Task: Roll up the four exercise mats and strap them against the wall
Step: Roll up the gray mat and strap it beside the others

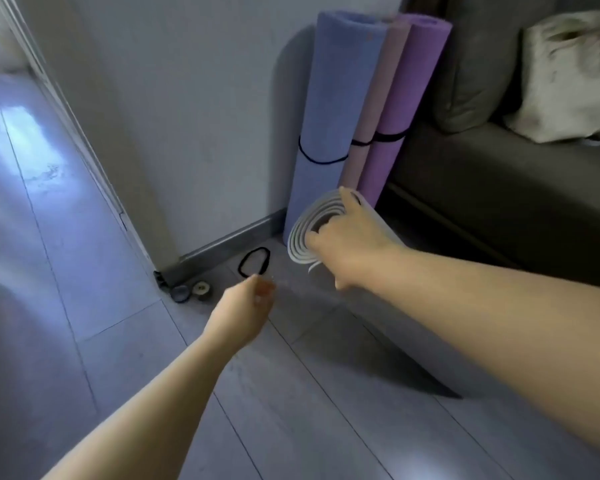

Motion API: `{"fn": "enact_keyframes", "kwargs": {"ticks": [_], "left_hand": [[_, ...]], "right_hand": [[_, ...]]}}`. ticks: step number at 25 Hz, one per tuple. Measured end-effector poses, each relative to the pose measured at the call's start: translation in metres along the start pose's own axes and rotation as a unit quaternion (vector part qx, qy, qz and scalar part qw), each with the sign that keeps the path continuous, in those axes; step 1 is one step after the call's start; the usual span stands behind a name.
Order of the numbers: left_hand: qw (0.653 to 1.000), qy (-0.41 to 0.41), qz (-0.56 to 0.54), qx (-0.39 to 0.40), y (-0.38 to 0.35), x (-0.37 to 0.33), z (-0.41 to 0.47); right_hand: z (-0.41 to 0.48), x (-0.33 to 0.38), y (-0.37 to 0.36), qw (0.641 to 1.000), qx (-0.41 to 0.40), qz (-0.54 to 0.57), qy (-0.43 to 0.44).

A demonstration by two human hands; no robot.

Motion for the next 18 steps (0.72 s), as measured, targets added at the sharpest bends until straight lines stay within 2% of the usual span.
{"fn": "enact_keyframes", "kwargs": {"ticks": [2, 3, 5, 7, 10, 13, 15, 18], "left_hand": [[0.999, 0.009, 0.034, 0.023, 0.015, 0.003, 0.016], [0.999, 0.006, 0.035, 0.021, 0.026, 0.003, 0.022], [1.000, -0.001, -0.006, -0.002, 0.055, 0.002, 0.034], [0.999, -0.012, -0.043, -0.026, 0.081, 0.003, 0.042], [0.999, -0.039, -0.028, -0.004, 0.097, 0.015, 0.055], [0.999, -0.034, -0.002, 0.023, 0.088, 0.046, 0.078], [0.999, 0.000, 0.011, 0.036, 0.064, 0.074, 0.106], [0.992, 0.043, 0.091, 0.074, 0.018, 0.115, 0.164]], "right_hand": [[0.011, -0.013, 0.016, 0.996, 0.034, -0.071, 0.033], [0.011, -0.017, 0.023, 0.996, 0.048, -0.071, 0.039], [0.016, -0.016, 0.028, 0.993, 0.055, -0.092, 0.050], [0.023, 0.003, 0.029, 0.990, 0.041, -0.106, 0.086], [0.042, 0.034, 0.020, 0.982, 0.073, -0.102, 0.142], [0.082, 0.038, 0.008, 0.973, 0.107, -0.123, 0.161], [0.121, 0.040, -0.013, 0.969, 0.133, -0.152, 0.141], [0.192, 0.052, -0.065, 0.959, 0.205, -0.157, 0.113]]}}
Point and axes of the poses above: each hand's wrist, its own z-axis towards the middle knuckle, its own y-axis out of the back of the hand, x = y × z, the point moved 2 cm from there along z, towards the middle knuckle, and after that the axes turned 9 degrees about x, right-handed, at the moved point
